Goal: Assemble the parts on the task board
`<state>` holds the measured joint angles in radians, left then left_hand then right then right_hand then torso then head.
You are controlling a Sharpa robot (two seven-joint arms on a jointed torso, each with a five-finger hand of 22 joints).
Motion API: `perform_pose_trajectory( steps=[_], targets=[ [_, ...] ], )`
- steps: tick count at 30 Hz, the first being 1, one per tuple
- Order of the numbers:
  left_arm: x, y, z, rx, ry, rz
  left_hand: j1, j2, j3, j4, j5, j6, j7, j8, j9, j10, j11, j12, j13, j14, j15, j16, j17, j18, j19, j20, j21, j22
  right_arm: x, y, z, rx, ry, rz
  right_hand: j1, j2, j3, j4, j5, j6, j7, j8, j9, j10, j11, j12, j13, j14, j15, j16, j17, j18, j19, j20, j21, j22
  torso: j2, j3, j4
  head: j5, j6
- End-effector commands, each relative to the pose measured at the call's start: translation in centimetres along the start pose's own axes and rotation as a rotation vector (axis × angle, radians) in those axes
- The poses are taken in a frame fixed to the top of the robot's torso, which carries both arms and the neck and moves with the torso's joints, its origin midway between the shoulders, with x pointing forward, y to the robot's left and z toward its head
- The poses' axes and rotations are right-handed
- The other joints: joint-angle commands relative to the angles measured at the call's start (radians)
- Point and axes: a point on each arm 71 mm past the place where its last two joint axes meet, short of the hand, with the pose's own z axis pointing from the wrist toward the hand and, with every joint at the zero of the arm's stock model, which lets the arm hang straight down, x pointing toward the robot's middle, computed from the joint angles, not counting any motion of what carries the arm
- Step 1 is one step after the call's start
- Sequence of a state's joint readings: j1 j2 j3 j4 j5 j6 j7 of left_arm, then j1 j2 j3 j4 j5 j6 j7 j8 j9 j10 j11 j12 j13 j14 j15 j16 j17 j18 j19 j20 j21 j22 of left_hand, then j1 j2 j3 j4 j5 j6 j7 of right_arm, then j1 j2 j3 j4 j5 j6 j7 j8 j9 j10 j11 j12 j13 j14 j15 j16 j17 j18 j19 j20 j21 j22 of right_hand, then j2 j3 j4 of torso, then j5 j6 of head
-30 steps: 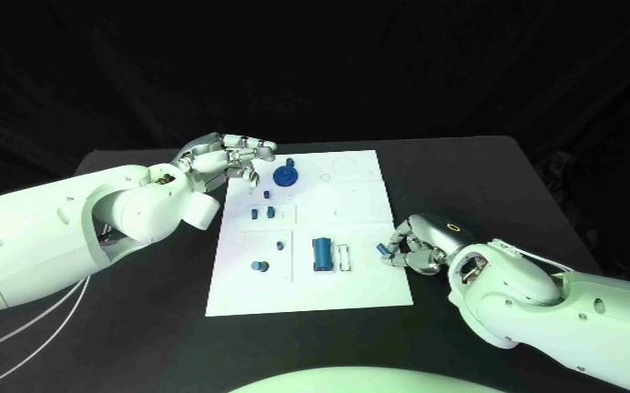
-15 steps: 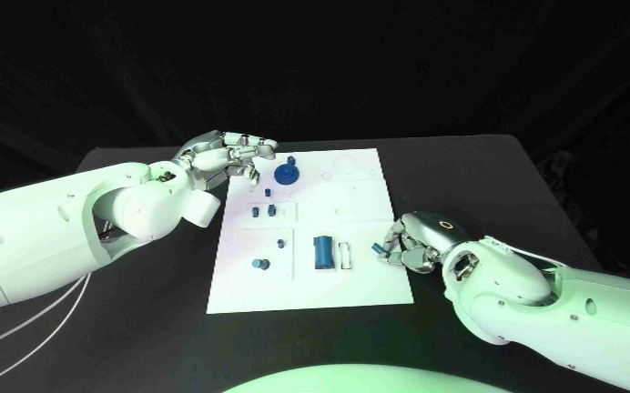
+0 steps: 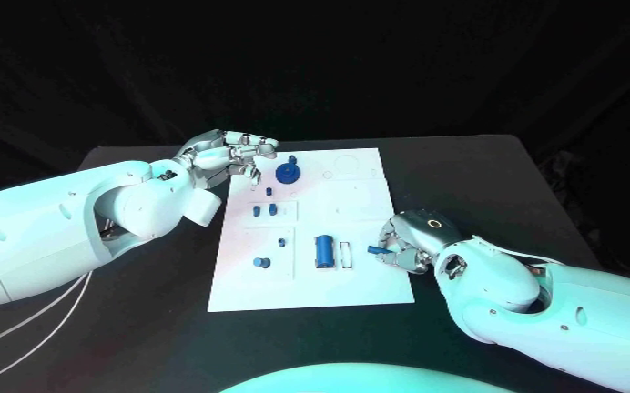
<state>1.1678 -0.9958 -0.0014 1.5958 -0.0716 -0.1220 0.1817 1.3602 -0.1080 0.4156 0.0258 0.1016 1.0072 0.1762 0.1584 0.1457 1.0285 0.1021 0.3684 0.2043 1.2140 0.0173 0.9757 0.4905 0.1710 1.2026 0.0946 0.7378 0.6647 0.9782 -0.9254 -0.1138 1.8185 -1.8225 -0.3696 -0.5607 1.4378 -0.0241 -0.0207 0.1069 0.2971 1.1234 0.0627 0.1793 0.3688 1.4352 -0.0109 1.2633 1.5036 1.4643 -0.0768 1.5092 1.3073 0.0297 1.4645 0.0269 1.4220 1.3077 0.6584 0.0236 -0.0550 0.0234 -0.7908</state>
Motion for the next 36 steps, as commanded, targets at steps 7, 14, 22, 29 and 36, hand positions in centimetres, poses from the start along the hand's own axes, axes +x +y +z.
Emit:
perform_pose_trajectory(
  steps=[7, 14, 22, 29, 36],
  targets=[
    [0.3, -0.1, 0.1, 0.003, 0.024, 0.0, -0.003, 0.008, -0.003, -0.001, 0.002, -0.008, 0.0, 0.004, 0.001, -0.007, -0.001, 0.005, 0.001, -0.007, 0.001, -0.002, -0.002, 0.013, -0.001, 0.008, -0.004, -0.002, 0.5, 0.3, -0.1, 0.012, 0.011, -0.054, 0.008, 0.006, 0.042, 0.004, 0.066, 0.018, -0.008, 0.006, -0.004, 0.007, -0.01, 0.007, -0.097, 0.088, -0.009, -0.002, 0.175, 0.004, 0.066, -0.006, 0.0, 0.175, 0.001, 0.0001, 0.0012, 0.003, 0.006],
    [0.4, 0.0, 0.1, 0.002, 0.024, 0.0, -0.003, 0.009, -0.002, -0.001, 0.002, -0.009, 0.0, 0.004, 0.001, -0.007, -0.001, 0.005, 0.001, -0.008, 0.001, -0.002, -0.002, 0.013, -0.001, 0.008, -0.004, -0.002, -0.9, 1.0, -0.1, 0.003, -0.039, 0.027, -0.004, -0.002, 0.075, 0.008, 0.101, 0.024, -0.012, 0.011, -0.005, 0.014, -0.014, 0.015, -0.093, 0.089, -0.012, 0.003, 0.182, 0.002, 0.069, -0.01, 0.008, 0.181, 0.001, 0.001, 0.0009, 0.005, 0.009],
    [0.4, 0.0, 0.2, 0.002, 0.025, 0.0, -0.002, 0.01, -0.002, -0.002, 0.002, -0.009, 0.0, 0.005, 0.001, -0.007, -0.001, 0.005, 0.001, -0.008, 0.001, -0.002, -0.002, 0.013, -0.001, 0.008, -0.005, -0.002, -1.7, 1.7, 0.2, 0.022, -0.035, 0.179, -0.038, -0.019, 0.095, 0.025, 0.113, 0.025, -0.014, 0.015, -0.005, 0.018, -0.015, 0.021, -0.09, 0.091, -0.014, 0.007, 0.188, 0.001, 0.071, -0.012, 0.013, 0.184, 0.003, 0.002, 0.0001, 0.008, 0.012],
    [0.5, 0.0, 0.2, 0.003, 0.028, -0.001, -0.002, 0.01, -0.002, -0.002, 0.002, -0.009, 0.0, 0.005, 0.001, -0.007, -0.001, 0.005, 0.001, -0.008, 0.001, -0.002, -0.002, 0.013, -0.001, 0.008, -0.005, -0.002, -1.5, 2.3, 0.5, 0.038, 0.001, 0.254, -0.05, -0.023, 0.105, 0.032, 0.116, 0.026, -0.015, 0.018, -0.005, 0.019, -0.016, 0.021, -0.09, 0.091, -0.015, 0.008, 0.188, 0.001, 0.071, -0.012, 0.011, 0.184, 0.003, 0.0008, 0.0, 0.008, 0.011],
    [0.5, 0.0, 0.2, 0.002, 0.031, -0.001, -0.002, 0.01, -0.002, -0.002, 0.002, -0.009, 0.0, 0.005, 0.001, -0.007, -0.001, 0.005, 0.001, -0.008, 0.001, -0.002, -0.002, 0.013, -0.001, 0.008, -0.005, -0.002, -0.7, 2.7, 1.1, 0.055, 0.058, 0.295, -0.08, -0.029, 0.118, 0.051, 0.116, 0.024, -0.014, 0.02, -0.005, 0.02, -0.016, 0.021, -0.09, 0.091, -0.014, 0.008, 0.189, 0.001, 0.071, -0.012, 0.01, 0.184, 0.003, 0.0016, 0.0004, 0.011, 0.009]
  ],
)
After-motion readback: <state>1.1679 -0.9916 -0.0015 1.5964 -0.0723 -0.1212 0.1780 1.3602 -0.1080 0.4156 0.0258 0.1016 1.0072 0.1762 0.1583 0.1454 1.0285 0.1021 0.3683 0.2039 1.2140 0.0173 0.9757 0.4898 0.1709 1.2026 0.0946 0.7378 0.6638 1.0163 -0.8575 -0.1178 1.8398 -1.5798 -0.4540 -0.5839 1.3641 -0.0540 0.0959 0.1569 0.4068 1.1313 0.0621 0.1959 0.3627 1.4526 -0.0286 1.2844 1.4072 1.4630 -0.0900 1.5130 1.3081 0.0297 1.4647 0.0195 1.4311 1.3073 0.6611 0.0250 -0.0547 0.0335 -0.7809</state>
